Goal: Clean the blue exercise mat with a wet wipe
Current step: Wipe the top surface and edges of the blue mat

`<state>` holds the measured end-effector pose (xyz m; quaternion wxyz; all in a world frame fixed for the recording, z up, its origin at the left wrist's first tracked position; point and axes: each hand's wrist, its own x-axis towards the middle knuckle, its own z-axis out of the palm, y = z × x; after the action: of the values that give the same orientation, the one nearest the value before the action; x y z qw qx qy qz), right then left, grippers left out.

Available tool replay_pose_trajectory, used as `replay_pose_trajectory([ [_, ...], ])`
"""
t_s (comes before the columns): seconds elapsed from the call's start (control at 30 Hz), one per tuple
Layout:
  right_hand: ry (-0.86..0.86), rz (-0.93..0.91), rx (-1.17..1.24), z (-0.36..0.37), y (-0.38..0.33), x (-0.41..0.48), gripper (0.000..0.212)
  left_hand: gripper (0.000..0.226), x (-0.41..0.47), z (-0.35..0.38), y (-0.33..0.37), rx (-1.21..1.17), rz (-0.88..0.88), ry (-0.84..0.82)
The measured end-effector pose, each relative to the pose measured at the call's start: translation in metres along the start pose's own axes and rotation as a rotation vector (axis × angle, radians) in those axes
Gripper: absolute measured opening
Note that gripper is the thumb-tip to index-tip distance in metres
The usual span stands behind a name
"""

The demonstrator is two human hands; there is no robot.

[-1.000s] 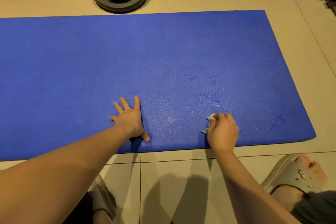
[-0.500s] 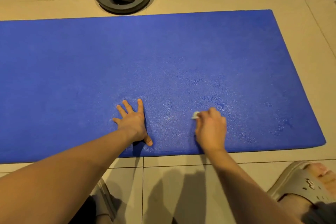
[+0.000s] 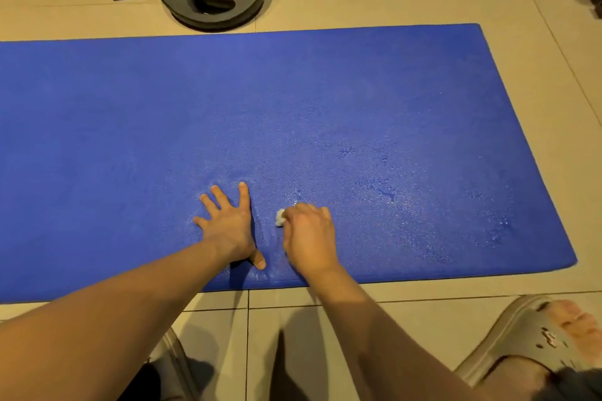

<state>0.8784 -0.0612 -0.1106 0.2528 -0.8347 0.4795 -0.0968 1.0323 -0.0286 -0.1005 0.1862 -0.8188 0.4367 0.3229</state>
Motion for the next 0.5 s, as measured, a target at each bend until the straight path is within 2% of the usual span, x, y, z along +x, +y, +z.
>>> replay_pose_trajectory([
  [0.07, 0.035, 0.164, 0.066, -0.012, 0.020, 0.010, 0.011, 0.177, 0.000, -0.001, 0.000, -0.016, 0.008, -0.011],
  [0.13, 0.028, 0.366, 0.241, -0.025, 0.042, 0.018, 0.019, 0.176, 0.000, -0.001, -0.001, -0.018, 0.013, -0.007],
  [0.2, 0.022, 0.439, 0.430, -0.031, 0.062, 0.022, 0.028, 0.176, 0.000, -0.001, -0.002, -0.022, 0.015, -0.015],
  [0.23, 0.030, 0.457, 0.394, -0.036, 0.068, 0.022, 0.024, 0.176, 0.000, -0.001, -0.001, -0.023, 0.016, -0.015],
  [0.27, 0.057, 0.455, 0.321, -0.040, 0.074, 0.019, 0.016, 0.176, 0.001, 0.000, -0.001, -0.021, 0.016, -0.012],
  [0.33, 0.190, 0.386, 0.115, -0.046, 0.077, 0.009, 0.031, 0.177, 0.001, -0.001, -0.001, -0.021, 0.017, -0.014],
  [0.37, 0.239, 0.288, 0.039, -0.046, 0.075, 0.000, 0.037, 0.177, 0.001, -0.002, -0.001, -0.022, 0.014, -0.019],
  [0.43, 0.175, 0.084, -0.120, -0.037, 0.067, -0.022, 0.047, 0.176, 0.000, -0.003, 0.000, -0.020, 0.013, -0.025],
  [0.5, 0.079, 0.020, -0.174, -0.018, 0.066, -0.037, 0.062, 0.177, 0.001, -0.002, 0.001, -0.013, 0.010, -0.027],
])
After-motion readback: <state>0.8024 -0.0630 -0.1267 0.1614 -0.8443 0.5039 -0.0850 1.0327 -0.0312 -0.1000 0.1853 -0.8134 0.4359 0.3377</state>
